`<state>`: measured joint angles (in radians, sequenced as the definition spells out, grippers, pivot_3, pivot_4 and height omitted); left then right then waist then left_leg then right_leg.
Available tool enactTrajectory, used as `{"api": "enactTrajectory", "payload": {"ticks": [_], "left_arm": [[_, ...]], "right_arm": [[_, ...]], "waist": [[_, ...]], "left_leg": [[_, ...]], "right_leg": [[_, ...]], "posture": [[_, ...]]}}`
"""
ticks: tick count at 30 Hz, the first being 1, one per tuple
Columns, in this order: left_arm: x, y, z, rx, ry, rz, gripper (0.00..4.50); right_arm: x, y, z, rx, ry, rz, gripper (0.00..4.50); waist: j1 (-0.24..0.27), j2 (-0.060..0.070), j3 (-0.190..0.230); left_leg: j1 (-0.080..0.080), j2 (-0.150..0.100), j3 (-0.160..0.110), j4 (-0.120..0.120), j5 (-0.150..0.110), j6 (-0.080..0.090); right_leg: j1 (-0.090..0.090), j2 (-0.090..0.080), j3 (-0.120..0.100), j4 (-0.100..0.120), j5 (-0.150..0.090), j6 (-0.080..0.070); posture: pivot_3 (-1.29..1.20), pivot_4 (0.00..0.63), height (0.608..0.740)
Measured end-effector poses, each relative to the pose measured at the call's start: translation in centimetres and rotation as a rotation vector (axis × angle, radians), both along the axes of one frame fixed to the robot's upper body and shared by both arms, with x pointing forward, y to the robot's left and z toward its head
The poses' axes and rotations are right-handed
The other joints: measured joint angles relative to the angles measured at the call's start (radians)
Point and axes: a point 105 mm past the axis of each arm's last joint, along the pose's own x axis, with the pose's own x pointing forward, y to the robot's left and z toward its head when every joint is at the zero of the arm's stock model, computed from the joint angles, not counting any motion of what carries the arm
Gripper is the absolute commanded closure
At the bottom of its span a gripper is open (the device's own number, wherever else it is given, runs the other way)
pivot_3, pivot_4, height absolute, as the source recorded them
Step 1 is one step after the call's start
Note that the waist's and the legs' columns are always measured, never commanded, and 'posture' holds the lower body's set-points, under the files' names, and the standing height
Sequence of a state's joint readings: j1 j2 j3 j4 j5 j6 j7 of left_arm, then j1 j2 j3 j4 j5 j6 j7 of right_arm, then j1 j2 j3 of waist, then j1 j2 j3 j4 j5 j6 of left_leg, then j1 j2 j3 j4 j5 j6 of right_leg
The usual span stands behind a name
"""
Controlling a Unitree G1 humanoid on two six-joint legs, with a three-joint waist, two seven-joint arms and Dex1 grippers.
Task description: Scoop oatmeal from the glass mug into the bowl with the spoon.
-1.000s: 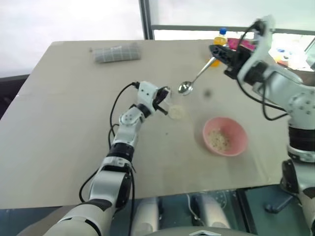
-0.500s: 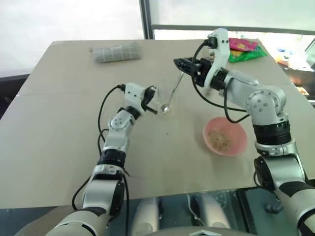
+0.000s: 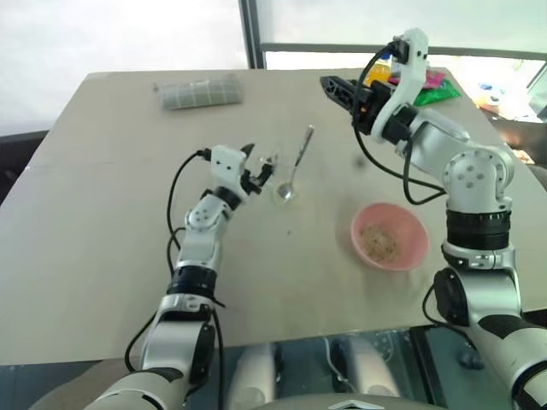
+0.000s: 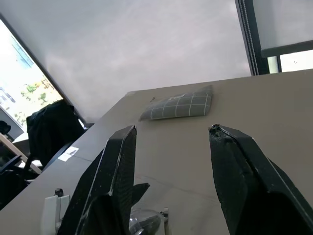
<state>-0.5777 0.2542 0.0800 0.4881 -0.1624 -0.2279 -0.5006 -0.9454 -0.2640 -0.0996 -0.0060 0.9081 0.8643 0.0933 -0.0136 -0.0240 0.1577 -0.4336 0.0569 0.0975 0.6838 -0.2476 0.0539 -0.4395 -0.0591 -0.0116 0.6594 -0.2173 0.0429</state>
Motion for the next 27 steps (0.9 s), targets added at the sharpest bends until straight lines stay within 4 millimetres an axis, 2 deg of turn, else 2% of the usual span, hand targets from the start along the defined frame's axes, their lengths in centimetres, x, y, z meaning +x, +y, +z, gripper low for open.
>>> {"api": "enactTrajectory", "payload": {"ticks": [8,12,16,18,22,23,25,26,27], "left_arm": [[-2.7,1.0,-1.2,0.018,0.039,-0.027,1.69],[-3.3,1.4,-2.0,0.032,0.078,-0.025,1.69],[-4.1,1.2,-1.8,0.017,0.089,-0.056,1.69],[-5.5,1.3,-1.9,0.005,0.111,-0.086,1.69],[-8.7,2.6,-2.4,-0.007,0.184,-0.078,1.69],[-9.6,2.9,-2.3,-0.007,0.197,-0.077,1.42],[-10.9,3.2,-1.8,-0.036,0.209,-0.064,0.89],[-11.7,3.5,-1.5,-0.054,0.216,-0.051,0.45],[-12.1,3.7,-1.6,-0.06,0.226,-0.045,0.15]], "right_arm": [[-0.3,-2.0,-0.1,0.016,-0.002,-0.053,2.14],[-0.4,-2.7,-1.3,0.0,0.024,-0.071,2.14],[-0.9,-4.4,-2.1,-0.028,0.015,-0.118,2.14],[-1.8,-6.7,-3.3,-0.108,-0.014,-0.17,2.14],[-4.2,-12.6,-8.2,-0.234,0.054,-0.279,2.14],[-5.2,-14.2,-9.4,-0.289,0.073,-0.3,2.14],[-6.8,-16.3,-10.5,-0.326,0.066,-0.316,2.14],[-7.9,-17.3,-10.9,-0.338,0.06,-0.311,1.63],[-8.5,-17.9,-11.3,-0.348,0.065,-0.305,1.46]], "waist": [[0.001,0.0,0.0],[0.001,0.0,0.0],[0.001,0.0,0.0],[0.004,0.0,0.0],[0.003,0.0,0.0],[0.003,0.0,0.0],[0.003,0.0,0.0],[0.003,0.0,0.0],[0.002,0.0,0.0]], "left_leg": [[0.001,0.0,0.0,0.0,0.0,0.0],[0.001,0.0,0.0,0.0,0.0,0.0],[0.0,0.0,0.0,0.0,0.0,0.0],[0.0,0.0,-0.001,-0.002,0.0,0.0],[0.001,0.0,-0.004,-0.004,-0.001,0.0],[0.001,0.0,-0.004,-0.004,-0.001,0.0],[0.002,0.0,-0.005,-0.004,-0.001,0.0],[0.003,0.0,-0.005,-0.004,-0.001,0.0],[0.005,0.0,-0.005,-0.004,-0.001,0.001]], "right_leg": [[0.0,0.0,0.0,0.001,0.0,0.0],[0.0,0.0,0.0,0.001,0.0,0.0],[0.0,0.0,0.0,0.0,0.0,0.0],[0.001,-0.002,0.0,-0.002,0.0,0.0],[0.0,-0.004,0.001,-0.004,-0.001,0.001],[0.0,-0.004,0.001,-0.004,-0.001,0.001],[0.001,-0.003,0.001,-0.004,-0.001,0.001],[0.002,-0.003,0.001,-0.004,-0.001,0.001],[0.004,-0.002,0.001,-0.004,-0.001,0.001]], "posture": [[0.0,0.15,0.74],[0.0,0.15,0.74],[0.0,0.15,0.74],[0.0,0.15,0.74],[0.0,0.15,0.74],[0.0,0.15,0.74],[0.0,0.15,0.74],[0.0,0.15,0.74],[0.0,0.15,0.74]]}}
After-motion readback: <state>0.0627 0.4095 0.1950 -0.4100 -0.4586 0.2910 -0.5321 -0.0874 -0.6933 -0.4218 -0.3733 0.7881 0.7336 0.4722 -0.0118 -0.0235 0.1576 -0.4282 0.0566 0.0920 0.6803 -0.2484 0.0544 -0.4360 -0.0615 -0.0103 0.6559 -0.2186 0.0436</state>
